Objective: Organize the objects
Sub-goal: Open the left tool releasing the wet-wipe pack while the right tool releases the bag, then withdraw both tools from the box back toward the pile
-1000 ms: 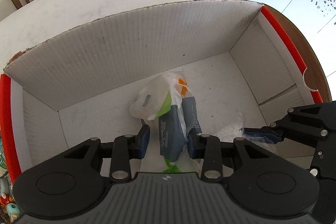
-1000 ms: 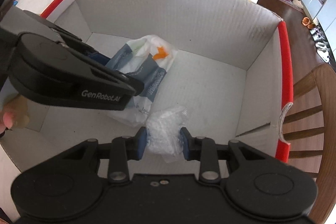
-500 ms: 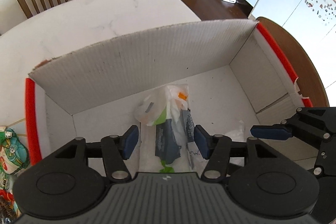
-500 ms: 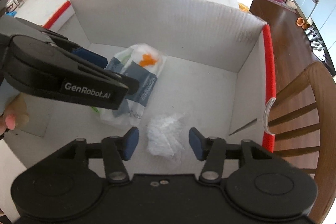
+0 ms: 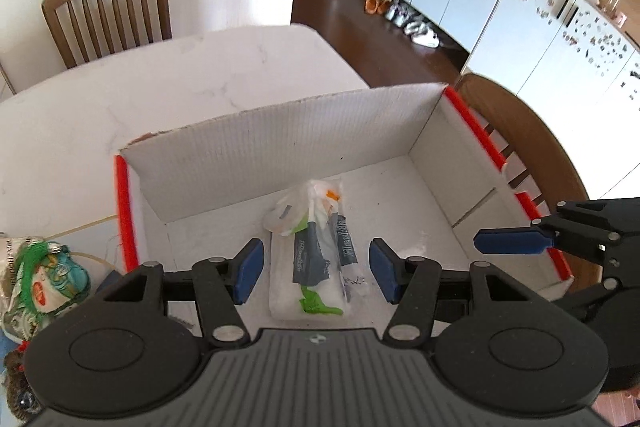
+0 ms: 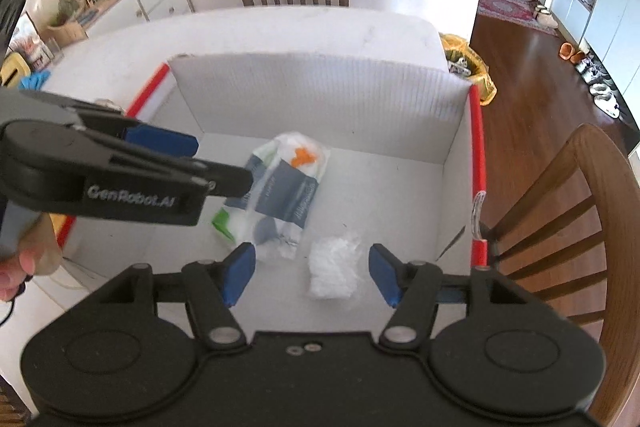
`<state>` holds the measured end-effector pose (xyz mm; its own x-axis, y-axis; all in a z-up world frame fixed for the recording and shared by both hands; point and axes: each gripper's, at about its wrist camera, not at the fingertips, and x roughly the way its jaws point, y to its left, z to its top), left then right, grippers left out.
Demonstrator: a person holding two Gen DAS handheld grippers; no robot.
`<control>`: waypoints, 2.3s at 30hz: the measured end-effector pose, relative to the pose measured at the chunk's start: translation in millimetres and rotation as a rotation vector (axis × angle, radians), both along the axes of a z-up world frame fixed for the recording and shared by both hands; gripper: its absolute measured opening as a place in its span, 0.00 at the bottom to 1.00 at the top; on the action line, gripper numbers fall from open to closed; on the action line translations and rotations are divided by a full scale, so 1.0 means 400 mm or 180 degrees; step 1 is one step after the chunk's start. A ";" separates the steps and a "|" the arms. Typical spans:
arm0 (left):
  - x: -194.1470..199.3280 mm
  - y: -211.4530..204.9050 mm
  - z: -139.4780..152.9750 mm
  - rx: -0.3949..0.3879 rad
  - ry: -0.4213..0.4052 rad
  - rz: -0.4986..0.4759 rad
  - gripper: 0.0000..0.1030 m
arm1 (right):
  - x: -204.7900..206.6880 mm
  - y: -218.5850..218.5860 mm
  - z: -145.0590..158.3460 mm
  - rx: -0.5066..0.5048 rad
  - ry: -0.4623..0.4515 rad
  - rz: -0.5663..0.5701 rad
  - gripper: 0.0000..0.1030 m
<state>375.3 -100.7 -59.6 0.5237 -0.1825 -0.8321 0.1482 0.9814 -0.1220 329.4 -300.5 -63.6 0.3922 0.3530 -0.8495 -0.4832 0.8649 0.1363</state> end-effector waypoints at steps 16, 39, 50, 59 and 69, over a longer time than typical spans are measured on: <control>-0.178 0.085 0.115 -0.0193 -0.0530 -0.0012 0.64 | -0.110 0.002 0.102 0.0275 -0.0351 -0.0252 0.69; -0.367 0.311 0.138 -0.0298 -0.0884 0.0134 1.00 | -0.279 0.112 0.146 0.0584 -0.0828 -0.0673 0.89; -0.427 0.437 0.120 -0.0365 -0.1140 0.0184 1.00 | -0.337 0.199 0.140 0.0644 -0.0895 -0.0769 0.89; -0.452 0.577 0.105 -0.0367 -0.1173 0.0350 1.00 | -0.384 0.318 0.133 0.0589 -0.0917 -0.0568 0.89; -0.453 0.692 0.051 -0.0205 -0.1089 0.0428 1.00 | -0.396 0.462 0.079 0.0454 -0.0794 -0.0305 0.88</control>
<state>194.2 176.2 -39.1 0.7923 -0.1395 -0.5939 0.0613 0.9868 -0.1499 171.0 -115.7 -32.2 0.6198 0.4131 -0.6672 -0.4340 0.8888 0.1471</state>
